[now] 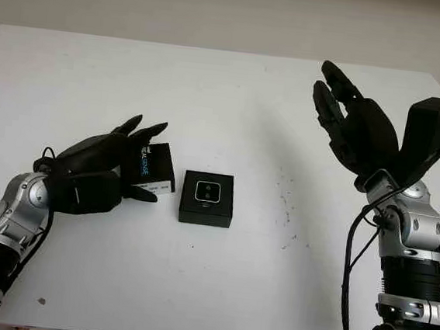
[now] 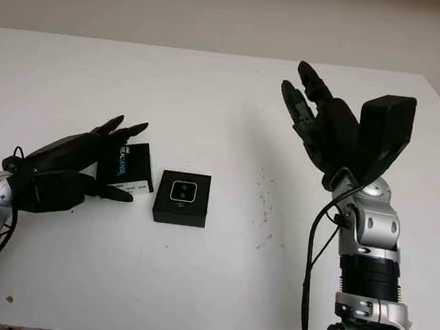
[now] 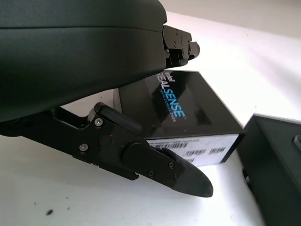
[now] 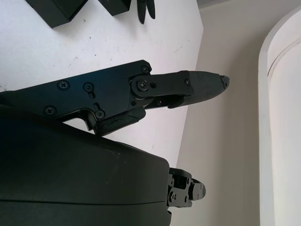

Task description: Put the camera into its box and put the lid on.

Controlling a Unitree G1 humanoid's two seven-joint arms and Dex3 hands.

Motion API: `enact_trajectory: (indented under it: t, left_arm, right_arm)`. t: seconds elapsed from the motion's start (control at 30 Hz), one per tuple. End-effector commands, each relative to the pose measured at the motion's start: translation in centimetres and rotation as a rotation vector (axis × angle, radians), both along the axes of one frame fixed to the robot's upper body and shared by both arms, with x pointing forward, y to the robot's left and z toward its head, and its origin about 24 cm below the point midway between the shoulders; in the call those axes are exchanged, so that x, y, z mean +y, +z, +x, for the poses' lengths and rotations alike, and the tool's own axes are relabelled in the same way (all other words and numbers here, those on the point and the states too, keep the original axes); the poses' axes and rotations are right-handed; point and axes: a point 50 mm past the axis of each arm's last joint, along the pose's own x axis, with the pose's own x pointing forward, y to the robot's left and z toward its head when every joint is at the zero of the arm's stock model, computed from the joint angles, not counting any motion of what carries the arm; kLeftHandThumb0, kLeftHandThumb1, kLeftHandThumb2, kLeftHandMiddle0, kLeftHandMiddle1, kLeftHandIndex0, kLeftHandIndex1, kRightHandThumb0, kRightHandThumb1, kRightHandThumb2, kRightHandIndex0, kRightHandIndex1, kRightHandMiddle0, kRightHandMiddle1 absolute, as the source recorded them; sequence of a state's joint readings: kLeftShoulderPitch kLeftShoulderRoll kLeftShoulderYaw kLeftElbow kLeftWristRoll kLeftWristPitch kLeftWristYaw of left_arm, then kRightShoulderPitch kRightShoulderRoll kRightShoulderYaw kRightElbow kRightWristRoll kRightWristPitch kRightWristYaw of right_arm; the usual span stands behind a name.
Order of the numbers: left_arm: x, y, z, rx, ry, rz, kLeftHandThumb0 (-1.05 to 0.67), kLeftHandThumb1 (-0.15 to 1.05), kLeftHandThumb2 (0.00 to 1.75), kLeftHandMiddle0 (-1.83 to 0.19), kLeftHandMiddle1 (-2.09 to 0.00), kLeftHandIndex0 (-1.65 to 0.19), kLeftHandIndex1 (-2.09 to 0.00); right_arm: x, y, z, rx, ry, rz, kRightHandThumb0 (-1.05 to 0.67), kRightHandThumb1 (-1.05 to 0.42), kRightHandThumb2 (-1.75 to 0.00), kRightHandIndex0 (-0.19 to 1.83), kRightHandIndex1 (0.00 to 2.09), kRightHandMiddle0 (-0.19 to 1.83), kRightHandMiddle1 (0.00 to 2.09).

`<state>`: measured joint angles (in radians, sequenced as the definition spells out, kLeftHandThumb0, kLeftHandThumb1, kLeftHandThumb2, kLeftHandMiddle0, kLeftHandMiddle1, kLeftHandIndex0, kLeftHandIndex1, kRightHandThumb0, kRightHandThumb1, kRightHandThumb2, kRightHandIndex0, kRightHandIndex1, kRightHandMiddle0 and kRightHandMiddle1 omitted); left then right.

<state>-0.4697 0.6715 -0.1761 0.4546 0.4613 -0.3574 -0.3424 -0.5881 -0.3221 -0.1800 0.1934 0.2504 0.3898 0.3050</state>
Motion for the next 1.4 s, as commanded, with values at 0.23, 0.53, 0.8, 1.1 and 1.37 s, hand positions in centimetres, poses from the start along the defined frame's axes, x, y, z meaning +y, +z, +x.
enact_trajectory:
  t: [0.23,0.53,0.8,1.1,1.37]
  left_arm:
    - [-0.4,0.1,0.4,0.020,-0.059,0.006,-0.49,0.88,0.05,-0.12,-0.10,-0.15,-0.11]
    - [-0.4,-0.8,0.2,-0.021,-0.060,-0.117,-0.16,1.00,0.06,-0.40,-0.87,-0.52,-0.40]
    - [0.2,-1.1,0.0,-0.095,0.017,-0.156,-0.07,1.05,0.09,-0.25,-1.37,-0.22,-1.28]
    - [0.8,1.3,0.1,-0.150,0.136,-0.221,-0.10,1.05,0.08,-0.26,-1.26,-0.22,-1.15]
    - [1.5,5.3,0.1,-0.260,0.206,-0.337,-0.11,1.02,0.05,-0.37,-1.33,-0.28,-1.15]
  right_arm:
    - [0.0,0.4,-0.2,-0.009,-0.003,-0.016,-0.66,-1.05,-0.27,-0.09,0.06,-0.06,0.21]
    - [-0.1,0.3,-0.2,-0.003,0.009,-0.025,-0.65,-1.05,-0.28,-0.09,0.05,-0.09,0.25]
    - [-0.1,0.2,-0.3,-0.005,0.029,-0.026,-0.60,-1.05,-0.30,-0.12,0.05,-0.19,0.42]
    - [0.0,-0.1,-0.3,0.003,0.046,-0.032,-0.52,-1.05,-0.30,-0.13,0.04,-0.19,0.42]
    - [0.2,-0.4,-0.4,0.011,0.037,-0.026,-0.51,-1.05,-0.29,-0.13,0.05,-0.18,0.42]
